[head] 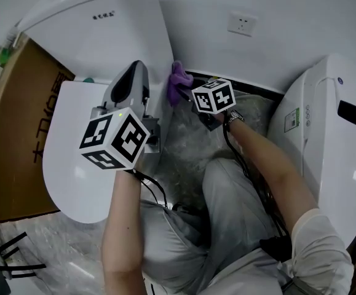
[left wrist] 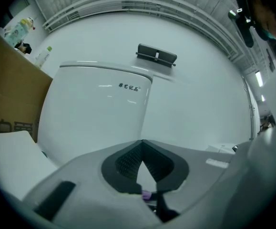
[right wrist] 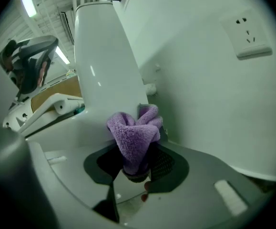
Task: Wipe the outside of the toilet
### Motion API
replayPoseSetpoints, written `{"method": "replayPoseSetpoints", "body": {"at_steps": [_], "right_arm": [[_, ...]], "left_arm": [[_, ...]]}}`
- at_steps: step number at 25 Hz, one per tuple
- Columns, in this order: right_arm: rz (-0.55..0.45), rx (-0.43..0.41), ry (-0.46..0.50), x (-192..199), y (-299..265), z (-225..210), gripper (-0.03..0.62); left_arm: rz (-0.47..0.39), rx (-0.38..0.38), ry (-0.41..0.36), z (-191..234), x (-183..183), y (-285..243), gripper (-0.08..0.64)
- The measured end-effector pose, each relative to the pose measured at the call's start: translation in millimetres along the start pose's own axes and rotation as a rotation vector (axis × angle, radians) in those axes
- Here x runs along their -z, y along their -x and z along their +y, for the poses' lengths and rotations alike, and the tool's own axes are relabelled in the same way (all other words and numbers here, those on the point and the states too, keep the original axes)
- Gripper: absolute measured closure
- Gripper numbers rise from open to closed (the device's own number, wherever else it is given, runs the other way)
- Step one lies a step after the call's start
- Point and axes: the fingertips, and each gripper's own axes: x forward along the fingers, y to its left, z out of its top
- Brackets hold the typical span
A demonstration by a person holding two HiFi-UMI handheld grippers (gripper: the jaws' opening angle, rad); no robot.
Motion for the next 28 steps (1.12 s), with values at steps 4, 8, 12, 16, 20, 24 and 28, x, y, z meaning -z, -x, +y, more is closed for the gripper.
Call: {"method": "replayPoseSetpoints", "body": {"at_steps": [4,8,12,16,20,24,28], "right_arm": [[-0.059,0.002,0.035,-44,36,-1,0.454],[-0.159,-0.019,0.093,-116,74,14,0.453],[-0.266,-0.065,0.135,-194,104,40,0.451],[-0.399,-0.089,0.189,-279,130,66,0.451],[-0.471,-0.100,0.227,-336,143,86,0.451],[-0.464,-0.112,0.255,-354,136,97,0.451],[-0.430,-0.111,0.209,-326,118,87,0.453]], "left_arm": [[-0.003,-0.005,-0.012,1,0,-2,0.554],[0.017,0.002,-0.019,-3,7,-6,0.554],[0.057,0.032,-0.092,-17,17,-10,0.554],[0.056,0.045,-0.070,-20,18,-9,0.554],[0.030,0.028,-0.033,-9,9,-5,0.554],[0.022,0.014,-0.017,-3,4,-4,0.554],[0.013,0.031,-0.026,-10,3,-3,0.554]]}}
